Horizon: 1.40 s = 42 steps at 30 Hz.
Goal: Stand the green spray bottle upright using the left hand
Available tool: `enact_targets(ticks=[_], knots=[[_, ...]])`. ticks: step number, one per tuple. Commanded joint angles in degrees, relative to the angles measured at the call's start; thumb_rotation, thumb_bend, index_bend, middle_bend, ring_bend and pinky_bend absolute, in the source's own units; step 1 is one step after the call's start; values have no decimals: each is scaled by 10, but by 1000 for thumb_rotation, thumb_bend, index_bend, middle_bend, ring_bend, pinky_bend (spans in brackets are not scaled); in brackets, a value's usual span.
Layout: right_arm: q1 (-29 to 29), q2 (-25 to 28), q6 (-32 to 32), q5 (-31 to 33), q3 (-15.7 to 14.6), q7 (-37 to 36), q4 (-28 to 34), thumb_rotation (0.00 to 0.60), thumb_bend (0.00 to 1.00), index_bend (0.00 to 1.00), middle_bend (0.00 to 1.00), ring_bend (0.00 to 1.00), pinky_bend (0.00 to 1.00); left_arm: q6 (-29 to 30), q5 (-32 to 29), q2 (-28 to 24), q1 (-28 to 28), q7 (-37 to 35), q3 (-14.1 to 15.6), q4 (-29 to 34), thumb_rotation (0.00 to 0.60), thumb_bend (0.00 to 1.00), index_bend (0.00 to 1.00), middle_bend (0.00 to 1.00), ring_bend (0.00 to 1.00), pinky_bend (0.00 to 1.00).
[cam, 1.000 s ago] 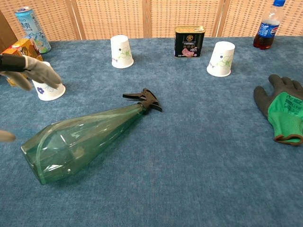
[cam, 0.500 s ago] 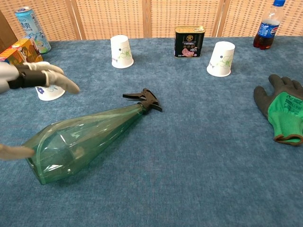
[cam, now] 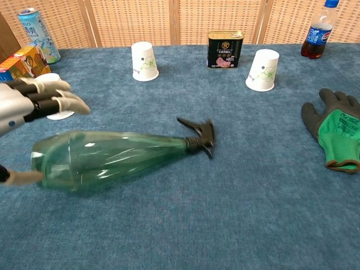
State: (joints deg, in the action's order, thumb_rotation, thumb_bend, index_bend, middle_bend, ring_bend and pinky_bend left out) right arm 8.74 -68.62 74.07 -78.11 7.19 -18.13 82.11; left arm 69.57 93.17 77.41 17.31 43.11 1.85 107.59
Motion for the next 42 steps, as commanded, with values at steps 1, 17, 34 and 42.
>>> enact_targets(ticks=[1, 17, 34, 42], knots=[[0, 0, 0, -1, -1, -2, 2, 600, 219, 355, 348, 109, 276, 9, -12, -1, -1, 6, -14, -12, 600, 236, 141, 164, 56, 109], [-2, 2, 2, -2, -3, -4, 8, 600, 218, 350, 347, 104, 275, 28, -49, -96, 9, -158, -57, 86, 600, 237, 169, 205, 133, 203], [-8, -7, 4, -14, -12, -39, -17, 600, 219, 346, 346, 103, 275, -55, -289, -33, 106, -15, -87, 189, 600, 237, 202, 216, 190, 281], [-10, -7, 8, -20, -14, -52, -24, 600, 219, 346, 346, 103, 275, -24, -391, 50, 167, 94, -93, 160, 600, 236, 192, 204, 175, 282]])
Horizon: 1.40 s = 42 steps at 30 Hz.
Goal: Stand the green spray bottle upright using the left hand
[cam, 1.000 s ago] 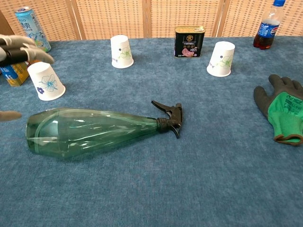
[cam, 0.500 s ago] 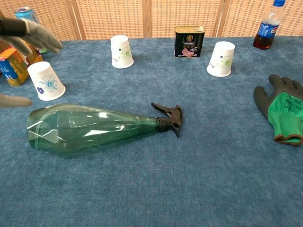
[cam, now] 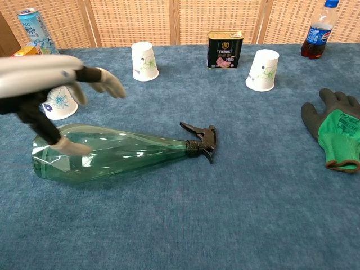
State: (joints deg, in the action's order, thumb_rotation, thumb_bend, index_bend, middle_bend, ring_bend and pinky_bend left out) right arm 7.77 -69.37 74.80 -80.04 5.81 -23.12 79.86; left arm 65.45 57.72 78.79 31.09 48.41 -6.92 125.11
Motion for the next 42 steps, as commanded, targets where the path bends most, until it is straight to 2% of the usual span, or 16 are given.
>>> enact_targets(ticks=[1, 14, 18, 21, 31, 35, 42], knots=[[-1, 1, 1, -1, -1, -4, -2, 600, 219, 345, 346, 103, 275, 22, -45, 47, 35, 49, -7, -20, 600, 236, 191, 204, 175, 282], [-8, 2, 8, -8, -4, -32, -11, 600, 219, 343, 346, 103, 276, 58, -155, 122, 101, 109, -20, -72, 600, 237, 183, 204, 175, 289], [-8, 2, 9, -11, -5, -38, -13, 600, 220, 343, 346, 103, 275, 60, -178, 138, 118, 112, -23, -91, 600, 237, 182, 202, 174, 210], [-9, 2, 11, -12, -5, -42, -14, 600, 220, 343, 346, 103, 275, 60, -195, 151, 131, 114, -25, -106, 600, 238, 181, 199, 171, 263], [-14, 4, 18, -13, -5, -53, -15, 600, 219, 342, 346, 103, 275, 59, -233, 179, 170, 124, -22, -136, 600, 238, 182, 199, 168, 298], [-16, 4, 20, -14, -5, -56, -16, 600, 218, 341, 346, 103, 276, 61, -240, 188, 182, 126, -22, -141, 600, 237, 218, 213, 180, 232], [-21, 7, 27, -16, -5, -74, -16, 600, 217, 341, 347, 103, 275, 61, -267, 199, 210, 150, -20, -160, 600, 287, 305, 270, 241, 240]])
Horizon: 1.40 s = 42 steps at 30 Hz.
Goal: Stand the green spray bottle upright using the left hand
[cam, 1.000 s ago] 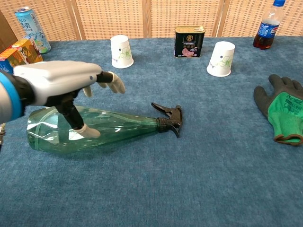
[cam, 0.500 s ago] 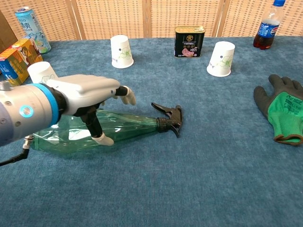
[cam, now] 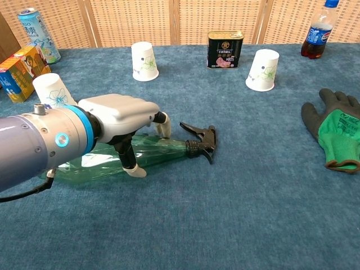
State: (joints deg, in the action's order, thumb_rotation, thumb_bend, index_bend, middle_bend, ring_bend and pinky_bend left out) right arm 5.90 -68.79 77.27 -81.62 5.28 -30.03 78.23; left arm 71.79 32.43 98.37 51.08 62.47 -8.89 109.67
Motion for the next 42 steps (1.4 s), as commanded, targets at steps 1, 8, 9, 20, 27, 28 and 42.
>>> enact_targets(ticks=[1, 8, 9, 20, 27, 28, 42], knots=[[-3, 2, 4, 0, 1, -9, 0, 600, 216, 341, 347, 103, 275, -3, -18, 4, 14, 11, -1, -7, 600, 298, 319, 280, 252, 253], [-8, 6, 13, -4, 2, -25, 1, 600, 214, 342, 347, 103, 276, -4, -51, 12, 38, 27, -1, -26, 600, 388, 408, 375, 371, 429], [-8, 6, 14, -4, 2, -27, 1, 600, 214, 342, 347, 103, 275, -3, -50, 14, 39, 24, -2, -29, 600, 399, 422, 390, 393, 440], [-7, 8, 16, -6, 5, -28, 7, 600, 212, 341, 348, 103, 275, 22, 44, -34, 10, -74, -9, -4, 600, 406, 458, 448, 463, 615], [-3, 6, 14, -8, 6, -23, 12, 600, 212, 338, 349, 103, 276, 29, 161, -99, -50, -223, -3, 24, 600, 394, 444, 432, 451, 604], [-2, 6, 14, -8, 6, -21, 12, 600, 212, 337, 349, 103, 275, 28, 177, -108, -60, -251, -2, 28, 600, 392, 442, 431, 449, 602], [4, 4, 12, -10, 7, -3, 27, 600, 211, 330, 350, 103, 275, 60, 427, -165, -190, -656, 44, -46, 600, 390, 434, 409, 416, 509]])
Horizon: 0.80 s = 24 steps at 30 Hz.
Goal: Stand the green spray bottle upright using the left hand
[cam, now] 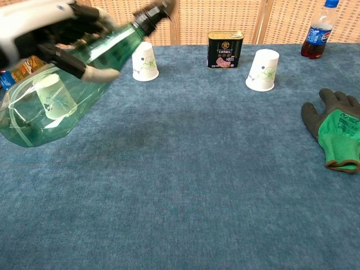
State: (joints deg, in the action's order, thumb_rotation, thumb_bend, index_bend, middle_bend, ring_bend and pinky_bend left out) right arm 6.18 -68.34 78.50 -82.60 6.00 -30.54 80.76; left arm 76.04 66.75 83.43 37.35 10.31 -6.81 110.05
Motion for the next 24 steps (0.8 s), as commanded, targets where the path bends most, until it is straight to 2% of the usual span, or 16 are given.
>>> enact_targets(ticks=[1, 4, 13, 20, 24], knots=[[2, -2, -1, 0, 0, 4, 4, 600, 210, 329, 350, 103, 275, 21, 89, -11, -62, -172, 24, -65, 600, 390, 433, 407, 414, 520], [4, -1, -3, 1, 0, 11, 9, 600, 211, 329, 350, 103, 276, 18, 113, -4, -75, -275, 25, -109, 600, 390, 427, 400, 403, 525], [5, 1, -4, 5, 3, 19, 21, 600, 210, 326, 350, 103, 276, 24, 159, 28, -94, -433, 17, -202, 600, 392, 420, 382, 385, 527], [6, 0, -5, 8, 4, 22, 25, 600, 209, 320, 350, 103, 275, 59, 208, 79, -98, -506, 12, -276, 600, 391, 423, 375, 379, 535], [5, 2, -5, 10, 4, 22, 26, 600, 209, 319, 350, 103, 275, 75, 225, 100, -97, -528, 5, -292, 600, 391, 422, 372, 378, 487]])
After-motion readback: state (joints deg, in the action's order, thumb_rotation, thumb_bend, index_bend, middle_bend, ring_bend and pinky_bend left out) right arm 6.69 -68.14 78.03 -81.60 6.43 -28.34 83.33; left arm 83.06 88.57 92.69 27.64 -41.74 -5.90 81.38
